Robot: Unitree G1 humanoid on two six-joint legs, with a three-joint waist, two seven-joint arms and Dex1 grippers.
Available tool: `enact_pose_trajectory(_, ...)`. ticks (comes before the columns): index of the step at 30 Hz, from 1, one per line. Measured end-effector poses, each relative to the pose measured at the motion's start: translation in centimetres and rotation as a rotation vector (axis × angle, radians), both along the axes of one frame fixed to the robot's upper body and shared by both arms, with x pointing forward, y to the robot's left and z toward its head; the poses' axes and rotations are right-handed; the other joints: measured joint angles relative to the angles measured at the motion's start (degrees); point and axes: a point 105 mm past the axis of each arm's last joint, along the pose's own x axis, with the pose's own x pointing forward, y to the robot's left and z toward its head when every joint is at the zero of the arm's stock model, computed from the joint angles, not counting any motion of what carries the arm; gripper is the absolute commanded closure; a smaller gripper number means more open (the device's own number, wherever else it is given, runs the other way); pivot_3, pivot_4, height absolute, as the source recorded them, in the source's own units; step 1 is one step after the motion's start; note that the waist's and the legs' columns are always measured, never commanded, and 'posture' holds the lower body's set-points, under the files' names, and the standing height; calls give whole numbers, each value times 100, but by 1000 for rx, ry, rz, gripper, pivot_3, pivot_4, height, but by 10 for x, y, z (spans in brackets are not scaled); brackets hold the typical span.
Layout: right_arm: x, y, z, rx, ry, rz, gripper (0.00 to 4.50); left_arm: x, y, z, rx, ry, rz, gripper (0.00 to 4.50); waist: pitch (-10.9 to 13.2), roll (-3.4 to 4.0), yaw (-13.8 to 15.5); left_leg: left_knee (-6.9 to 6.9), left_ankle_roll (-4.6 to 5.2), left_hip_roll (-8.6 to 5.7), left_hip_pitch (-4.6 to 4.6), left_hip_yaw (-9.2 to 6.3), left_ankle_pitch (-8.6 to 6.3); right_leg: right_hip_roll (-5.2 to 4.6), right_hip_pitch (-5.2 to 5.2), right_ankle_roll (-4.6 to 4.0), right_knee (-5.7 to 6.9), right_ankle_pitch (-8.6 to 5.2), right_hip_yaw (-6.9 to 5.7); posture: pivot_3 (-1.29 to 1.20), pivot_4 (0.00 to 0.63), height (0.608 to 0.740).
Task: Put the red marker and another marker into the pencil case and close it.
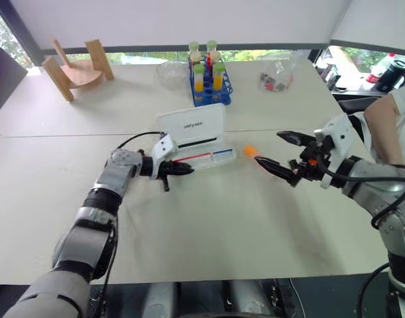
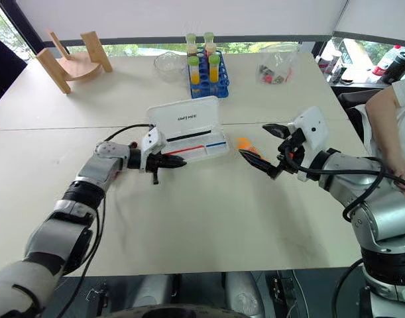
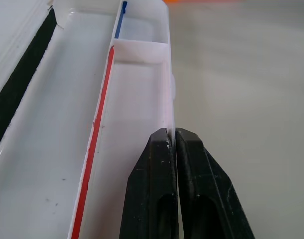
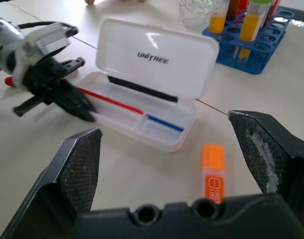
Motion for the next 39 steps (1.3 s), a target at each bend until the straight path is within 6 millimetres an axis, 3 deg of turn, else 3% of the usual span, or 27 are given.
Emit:
enact_pose_trajectory(3,3,-2,1,0,-5,-2,0,-25,17,-3,30,17,-88,4418,3,5,19,2,-1,1,0,0,0,-1,1,-1,0,0,0,0,150,740)
enact_pose_trajectory(8,5,0,6,-6,-31,15,0,-49,32,-9,55,24,-150,4418,3,5,51,9,0,-2,0,1,0,-7,7,0,-1,0,-1,0,150,740)
enact_pose_trajectory(16,11,0,6,-18,-35,24,0,-55,36,-10,64,-2,-166,4418,4,7,41,8,0,-1,1,0,0,-5,5,0,1,0,-2,0,150,740)
enact_pose_trajectory(19,13,4,8,-24,-45,46,0,-52,36,-11,62,-9,-142,3584,4,6,38,9,0,-1,1,0,0,-5,5,0,1,0,-2,0,150,740)
enact_pose_trajectory(24,14,4,6,-19,-26,62,0,-57,47,8,27,-53,-91,1205,8,7,14,4,0,2,-2,1,0,-4,-2,0,1,0,1,0,150,740)
enact_pose_trajectory(26,15,4,5,-16,-18,69,0,-63,54,26,-10,-77,-60,1205,12,10,2,3,0,7,-2,0,0,-2,-2,0,2,0,1,0,150,740)
enact_pose_trajectory(29,14,5,2,-17,1,89,0,-84,69,55,-56,-95,22,1205,16,17,-31,0,0,15,0,-2,0,-2,-3,-1,2,0,5,0,150,740)
enact_pose_trajectory(32,14,4,-2,-16,18,93,0,-91,84,71,-104,-106,172,1205,24,31,1,6,0,12,5,-3,0,-7,3,0,7,0,4,0,150,740)
enact_pose_trajectory(36,14,7,-3,-17,25,111,0,-69,120,76,-139,-168,544,1205,26,29,61,12,0,5,9,-3,0,-7,13,0,7,1,-2,0,150,740)
enact_pose_trajectory(39,15,10,-1,-18,19,124,0,-50,139,67,-153,-181,769,1205,28,22,57,14,-1,1,9,-2,0,-9,15,1,7,1,-1,0,150,740)
